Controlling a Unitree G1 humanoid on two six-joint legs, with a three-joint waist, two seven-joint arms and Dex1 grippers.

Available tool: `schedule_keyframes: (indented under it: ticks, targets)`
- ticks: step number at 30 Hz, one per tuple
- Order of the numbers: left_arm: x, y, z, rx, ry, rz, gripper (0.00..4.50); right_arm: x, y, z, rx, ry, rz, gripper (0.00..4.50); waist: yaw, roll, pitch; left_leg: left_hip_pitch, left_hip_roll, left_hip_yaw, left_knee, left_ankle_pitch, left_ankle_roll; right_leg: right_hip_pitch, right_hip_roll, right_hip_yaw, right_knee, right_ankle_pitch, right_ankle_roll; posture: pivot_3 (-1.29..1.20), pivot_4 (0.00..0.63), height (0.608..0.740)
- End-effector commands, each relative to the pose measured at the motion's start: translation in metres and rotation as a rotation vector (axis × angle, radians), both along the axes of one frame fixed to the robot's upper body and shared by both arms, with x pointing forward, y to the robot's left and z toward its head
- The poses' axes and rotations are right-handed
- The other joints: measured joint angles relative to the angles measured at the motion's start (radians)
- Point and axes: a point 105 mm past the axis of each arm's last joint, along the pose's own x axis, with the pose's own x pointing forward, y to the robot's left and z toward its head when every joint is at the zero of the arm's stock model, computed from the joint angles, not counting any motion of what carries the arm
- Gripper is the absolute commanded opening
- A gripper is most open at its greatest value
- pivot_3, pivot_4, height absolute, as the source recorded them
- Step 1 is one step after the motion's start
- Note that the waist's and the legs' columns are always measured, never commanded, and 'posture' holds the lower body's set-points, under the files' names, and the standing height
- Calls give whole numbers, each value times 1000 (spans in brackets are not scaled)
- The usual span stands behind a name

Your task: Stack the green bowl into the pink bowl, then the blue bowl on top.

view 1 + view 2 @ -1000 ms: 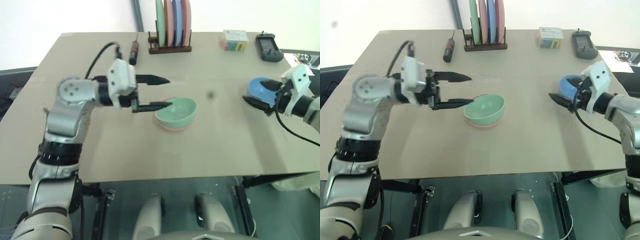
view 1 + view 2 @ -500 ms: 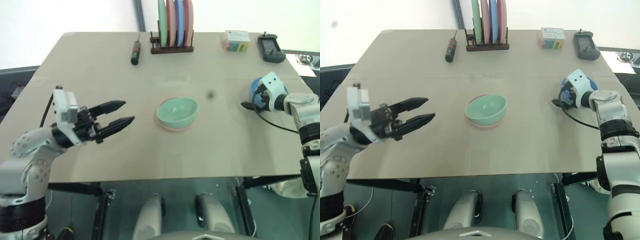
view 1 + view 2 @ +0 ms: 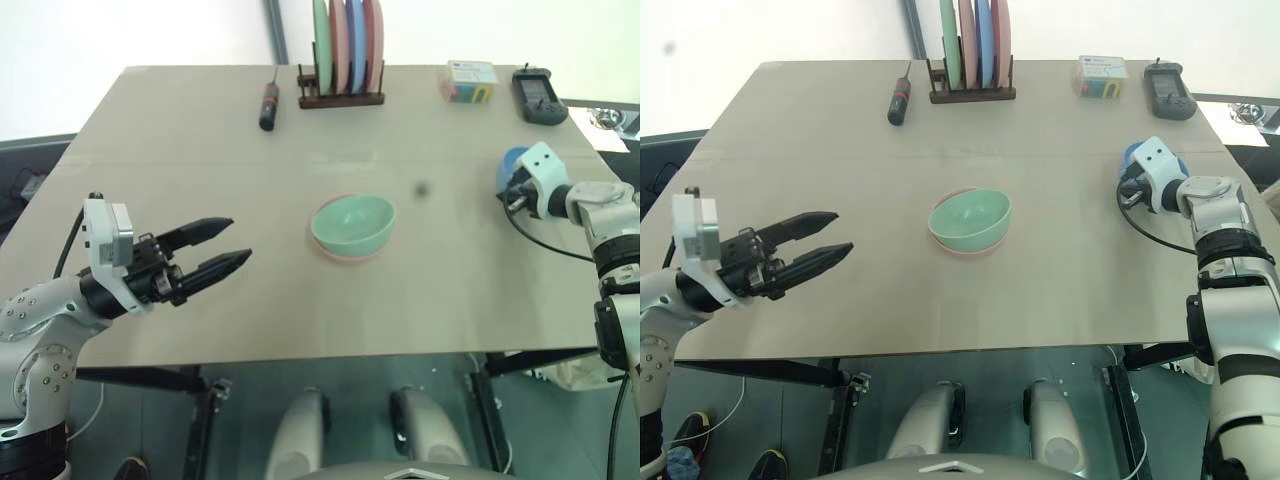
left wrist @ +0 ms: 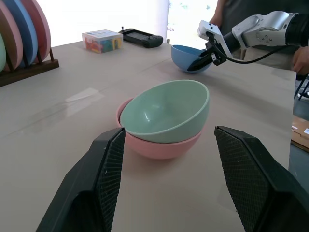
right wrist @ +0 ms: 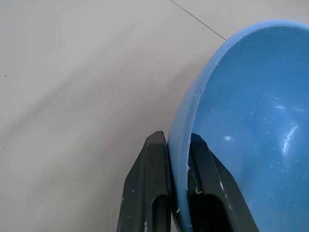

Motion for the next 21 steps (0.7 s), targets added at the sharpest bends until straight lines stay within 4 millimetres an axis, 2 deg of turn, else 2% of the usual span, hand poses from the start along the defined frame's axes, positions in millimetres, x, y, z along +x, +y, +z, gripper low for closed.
schedule_keyframes:
  ticks: [1,4,7,9,10,14,19,21]
  targets:
    - [-1,0,10,34,-48,-28,3138,-4,27,39,-66,-129,204,28,0,0,0,0,0,0,0,0,0,0,0,0,0,0,0,0,150,740]
    - [3,4,10,39,-48,-23,3138,-25,77,70,-23,-210,458,28,-3,2,1,0,0,0,-1,0,0,-1,0,0,0,0,0,0,150,740]
    - [9,8,11,53,-56,-27,3138,-67,140,101,32,-254,757,28,-2,3,2,0,1,0,-1,0,0,-1,1,0,1,0,0,0,150,740]
    - [13,11,12,65,-65,-41,3138,-100,178,110,49,-258,948,28,-1,3,2,0,2,0,-1,0,0,-2,1,0,1,0,0,0,150,740]
    - [14,12,11,71,-65,-49,3138,-112,191,111,53,-255,1008,28,-1,3,2,0,2,0,-2,0,0,-2,1,0,1,0,0,0,150,740]
    - [20,14,11,80,-71,-67,3138,-138,218,104,40,-228,1143,28,10,2,1,0,2,-1,-1,0,0,0,1,-2,0,0,0,0,150,740]
    - [24,15,11,93,-77,-78,3138,-150,233,91,-29,-196,1224,28,12,2,1,-1,1,-2,0,0,0,0,0,-3,0,0,0,0,150,740]
    - [23,15,8,96,-74,-81,3138,-145,238,90,-44,-209,1210,603,8,2,1,-1,1,-2,0,0,0,0,0,-3,0,0,0,0,150,740]
